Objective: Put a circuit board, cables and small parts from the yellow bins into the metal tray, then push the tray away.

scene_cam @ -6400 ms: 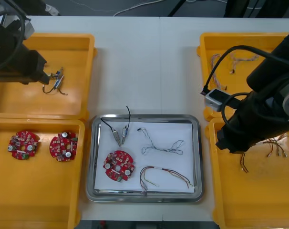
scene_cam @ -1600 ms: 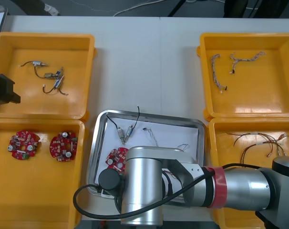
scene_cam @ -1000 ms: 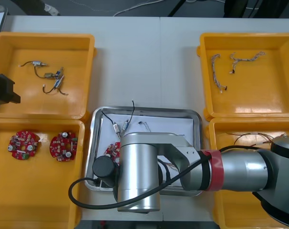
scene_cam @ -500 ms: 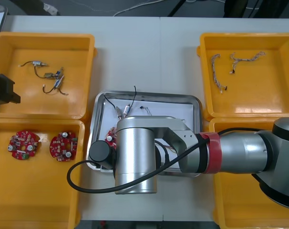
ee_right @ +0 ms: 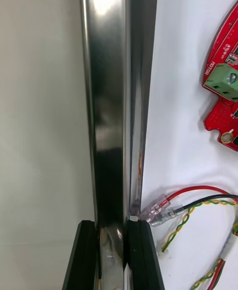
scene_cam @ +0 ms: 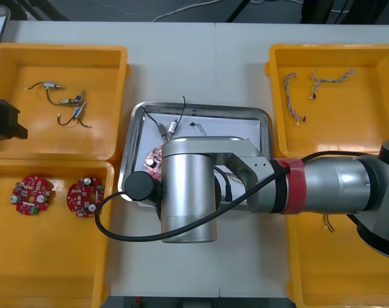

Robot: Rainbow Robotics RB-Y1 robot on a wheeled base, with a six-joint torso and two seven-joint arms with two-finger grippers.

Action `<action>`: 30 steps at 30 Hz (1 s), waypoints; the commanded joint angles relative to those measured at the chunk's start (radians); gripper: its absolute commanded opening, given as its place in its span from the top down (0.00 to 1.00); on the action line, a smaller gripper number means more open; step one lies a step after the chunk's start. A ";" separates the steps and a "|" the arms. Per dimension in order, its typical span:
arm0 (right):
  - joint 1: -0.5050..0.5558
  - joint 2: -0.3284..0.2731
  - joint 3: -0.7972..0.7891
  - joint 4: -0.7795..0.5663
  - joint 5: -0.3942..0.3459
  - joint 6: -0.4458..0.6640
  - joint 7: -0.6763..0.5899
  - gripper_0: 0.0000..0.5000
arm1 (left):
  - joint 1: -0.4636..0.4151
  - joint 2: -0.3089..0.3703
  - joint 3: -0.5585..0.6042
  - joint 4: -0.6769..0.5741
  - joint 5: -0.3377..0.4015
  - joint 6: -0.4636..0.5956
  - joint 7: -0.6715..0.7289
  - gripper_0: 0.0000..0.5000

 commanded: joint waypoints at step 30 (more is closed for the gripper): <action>-0.111 -0.041 0.016 0.221 0.253 -0.211 0.183 1.00 | 0.020 0.042 0.029 -0.028 -0.004 -0.008 -0.111 0.00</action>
